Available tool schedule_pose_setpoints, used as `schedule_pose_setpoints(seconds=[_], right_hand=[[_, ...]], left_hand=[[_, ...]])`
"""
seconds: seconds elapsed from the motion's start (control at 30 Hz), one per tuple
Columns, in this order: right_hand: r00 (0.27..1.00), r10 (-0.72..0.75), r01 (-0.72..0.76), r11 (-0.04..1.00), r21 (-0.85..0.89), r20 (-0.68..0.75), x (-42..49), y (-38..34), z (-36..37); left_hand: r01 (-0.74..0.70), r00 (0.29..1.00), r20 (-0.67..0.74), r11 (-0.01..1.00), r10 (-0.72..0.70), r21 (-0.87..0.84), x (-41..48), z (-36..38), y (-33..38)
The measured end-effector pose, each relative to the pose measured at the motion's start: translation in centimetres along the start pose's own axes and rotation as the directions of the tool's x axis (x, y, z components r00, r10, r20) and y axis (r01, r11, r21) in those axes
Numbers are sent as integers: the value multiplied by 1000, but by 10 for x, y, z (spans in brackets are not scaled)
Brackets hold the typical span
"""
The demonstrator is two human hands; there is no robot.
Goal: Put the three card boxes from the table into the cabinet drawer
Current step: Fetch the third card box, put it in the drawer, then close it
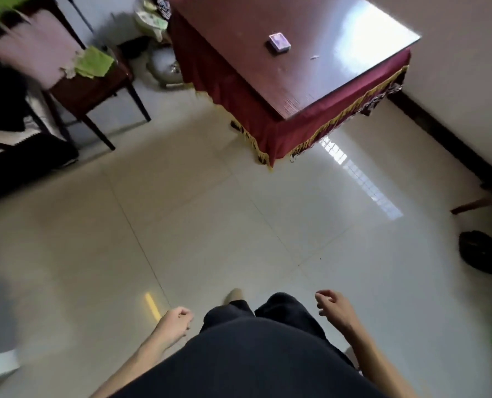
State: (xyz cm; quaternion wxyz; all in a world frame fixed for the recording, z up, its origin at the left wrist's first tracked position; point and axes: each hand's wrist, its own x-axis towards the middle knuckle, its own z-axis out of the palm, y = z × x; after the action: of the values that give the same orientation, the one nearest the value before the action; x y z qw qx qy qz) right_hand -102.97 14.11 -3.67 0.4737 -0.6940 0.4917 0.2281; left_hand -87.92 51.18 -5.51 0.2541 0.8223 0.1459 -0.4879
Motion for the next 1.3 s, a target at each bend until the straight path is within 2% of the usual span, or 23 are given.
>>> schedule_pose_setpoints(seconds=[0.17,0.23,0.37,0.43,0.6,0.8,0.93,1.1,1.3], right_hand=[[996,77,-74,995,-62,49,20,-20,-5],[992,93,-80,986,-143,90,33,-28,-5],[989,117,-94,970,-225,88,82,-68,-13],[985,128,-93,957,-273,116,114,-104,-17],[984,68,-26,968,-250,162,188,-227,-18],[976,-127,162,967,-197,179,244,-384,-3],[970,-194,216,964,-152,147,268,-458,18],[993,-101,105,990,-90,55,276,-492,31],[994,99,-97,993,69,-35,261,-476,41]], left_hand=[[-10,1000,5,995,11,-103,20,-38,53],[-15,1000,11,988,17,-153,32,-50,73],[-7,1000,-23,979,2,-205,55,-79,103],[23,998,-51,974,-35,-224,62,-98,115],[78,988,-104,949,-115,-306,80,-148,147],[119,984,-90,937,-156,-328,112,-199,177],[111,987,-84,954,-140,-279,154,-254,203],[92,989,-98,975,-113,-201,210,-335,248],[25,999,-44,999,-26,-24,282,-417,339]])
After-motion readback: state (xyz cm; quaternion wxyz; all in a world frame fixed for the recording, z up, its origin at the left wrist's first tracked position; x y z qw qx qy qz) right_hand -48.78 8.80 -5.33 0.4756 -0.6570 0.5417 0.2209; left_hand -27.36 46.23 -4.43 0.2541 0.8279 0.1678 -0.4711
